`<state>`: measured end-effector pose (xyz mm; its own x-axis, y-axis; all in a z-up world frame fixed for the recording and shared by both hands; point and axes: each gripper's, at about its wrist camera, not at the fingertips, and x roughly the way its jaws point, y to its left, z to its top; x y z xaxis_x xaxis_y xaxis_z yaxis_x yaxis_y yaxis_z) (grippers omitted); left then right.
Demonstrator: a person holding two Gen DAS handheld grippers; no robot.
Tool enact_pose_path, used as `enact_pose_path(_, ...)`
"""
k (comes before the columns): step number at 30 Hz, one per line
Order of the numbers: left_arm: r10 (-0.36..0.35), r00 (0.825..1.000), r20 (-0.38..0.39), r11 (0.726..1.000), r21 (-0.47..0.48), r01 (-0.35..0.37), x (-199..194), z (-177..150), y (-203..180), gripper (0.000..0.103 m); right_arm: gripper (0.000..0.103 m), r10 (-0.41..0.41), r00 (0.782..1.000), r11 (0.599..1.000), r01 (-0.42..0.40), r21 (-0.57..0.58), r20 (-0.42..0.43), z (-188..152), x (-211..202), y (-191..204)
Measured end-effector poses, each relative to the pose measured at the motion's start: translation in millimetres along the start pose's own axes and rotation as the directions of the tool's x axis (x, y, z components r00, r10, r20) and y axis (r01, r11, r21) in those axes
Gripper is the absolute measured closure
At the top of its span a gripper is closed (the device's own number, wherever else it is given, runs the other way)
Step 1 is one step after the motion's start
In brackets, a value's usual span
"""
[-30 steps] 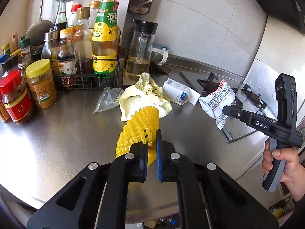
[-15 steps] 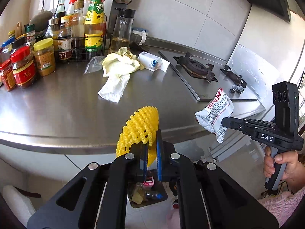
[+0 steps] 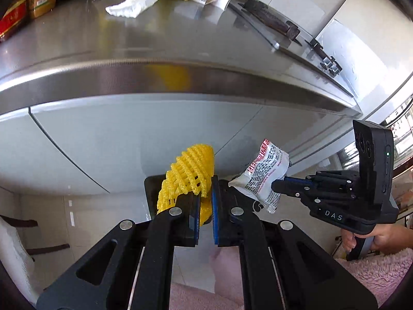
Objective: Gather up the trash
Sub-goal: 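Carry the foam net and snack packet down over the bin, then open both tools to drop the net and packet into the bin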
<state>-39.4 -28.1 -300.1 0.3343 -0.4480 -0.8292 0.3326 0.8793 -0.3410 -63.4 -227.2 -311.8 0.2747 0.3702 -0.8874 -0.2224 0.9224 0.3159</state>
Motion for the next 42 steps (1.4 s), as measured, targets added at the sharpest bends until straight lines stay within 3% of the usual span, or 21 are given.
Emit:
enact_pose_path(7, 0.012, 0.990, -0.142, 0.999, -0.045, -0.018, 86.0, -12.4, 16.0, 0.097, 0.094, 0.000, 0.993, 0.993, 0.013, 0.113, -0.115, -21.0, 75.5, -22.8)
enact_pose_path(12, 0.038, 0.980, -0.197, 0.996, -0.066, -0.052, 129.8, -18.0, 26.5, 0.097, 0.094, -0.024, 0.985, 0.993, 0.044, 0.109, -0.174, -32.1, 120.7, -27.7)
enact_pose_path(20, 0.067, 0.966, -0.251, 0.992, -0.087, -0.091, 171.7, -22.7, 44.9, 0.097, 0.094, -0.018, 0.977, 0.984, 0.055, 0.170, -0.211, -33.6, 165.7, -44.0)
enact_pose_path(29, 0.090, 0.960, -0.266, 0.988, -0.094, -0.119, 185.5, -20.2, 50.3, 0.090, 0.089, -0.025, 0.974, 0.975, 0.073, 0.210, -0.223, -35.1, 177.9, -54.9)
enact_pose_path(32, 0.101, 0.961, -0.256, 0.989, -0.079, -0.125, 184.2, -19.0, 47.1, 0.081, 0.077, -0.036, 0.976, 0.975, 0.082, 0.208, -0.216, -31.8, 178.4, -53.9)
enact_pose_path(34, 0.106, 0.963, -0.246, 0.989, -0.076, -0.128, 182.4, -17.5, 46.1, 0.069, 0.058, -0.038, 0.977, 0.975, 0.082, 0.206, -0.212, -30.5, 179.3, -54.8)
enact_pose_path(36, 0.115, 0.965, -0.234, 0.987, -0.078, -0.137, 179.6, -15.7, 46.0, 0.060, 0.051, -0.050, 0.977, 0.976, 0.092, 0.198, -0.208, -29.8, 179.7, -55.0)
enact_pose_path(37, 0.117, 0.966, -0.229, 0.987, -0.079, -0.139, 178.8, -14.9, 46.5, 0.055, 0.042, -0.054, 0.977, 0.976, 0.096, 0.197, -0.207, -30.1, 179.4, -56.1)
enact_pose_path(41, 0.143, 0.968, -0.206, 0.985, -0.063, -0.159, 170.4, -11.7, 42.4, 0.041, 0.027, -0.082, 0.976, 0.974, 0.121, 0.193, -0.200, -30.9, 173.7, -58.6)
enact_pose_path(42, 0.154, 0.968, -0.198, 0.985, -0.052, -0.167, 167.2, -10.8, 40.6, 0.033, 0.021, -0.087, 0.976, 0.973, 0.126, 0.192, -0.201, -31.5, 171.1, -59.6)
